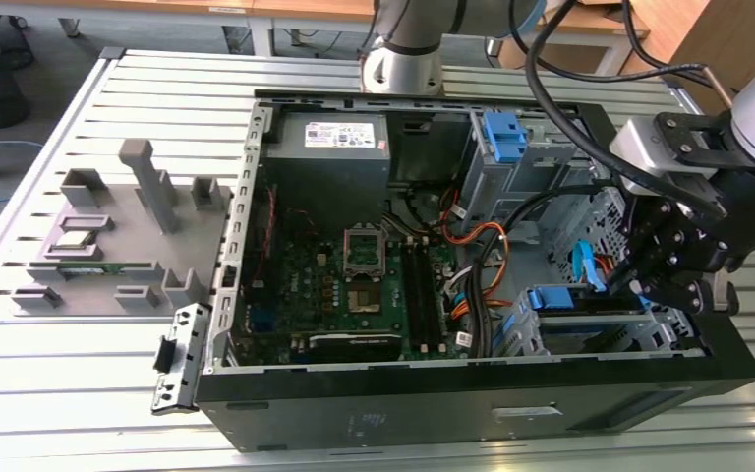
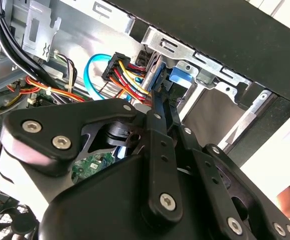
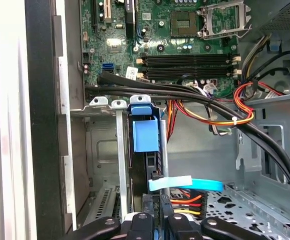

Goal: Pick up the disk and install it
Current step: 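Insert the second disk wire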

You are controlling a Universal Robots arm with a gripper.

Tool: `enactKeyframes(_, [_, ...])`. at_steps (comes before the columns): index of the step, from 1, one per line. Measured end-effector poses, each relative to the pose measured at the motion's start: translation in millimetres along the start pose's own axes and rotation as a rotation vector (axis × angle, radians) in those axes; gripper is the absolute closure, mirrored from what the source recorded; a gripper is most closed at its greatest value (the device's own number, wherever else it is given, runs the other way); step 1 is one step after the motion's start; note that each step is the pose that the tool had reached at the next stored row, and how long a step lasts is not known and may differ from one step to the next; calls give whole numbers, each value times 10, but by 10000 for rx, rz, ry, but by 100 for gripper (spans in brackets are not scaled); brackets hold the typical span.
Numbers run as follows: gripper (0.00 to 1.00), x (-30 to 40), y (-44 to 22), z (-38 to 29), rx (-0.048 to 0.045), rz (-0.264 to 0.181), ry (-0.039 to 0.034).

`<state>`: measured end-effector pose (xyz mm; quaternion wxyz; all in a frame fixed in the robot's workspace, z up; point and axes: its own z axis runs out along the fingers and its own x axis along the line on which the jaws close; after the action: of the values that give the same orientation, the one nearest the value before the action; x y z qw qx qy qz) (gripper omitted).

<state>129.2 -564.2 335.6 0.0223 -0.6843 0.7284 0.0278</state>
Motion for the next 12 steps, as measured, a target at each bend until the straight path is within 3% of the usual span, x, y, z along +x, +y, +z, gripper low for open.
enactKeyframes(12, [82, 0, -2, 1, -16, -240, 2])
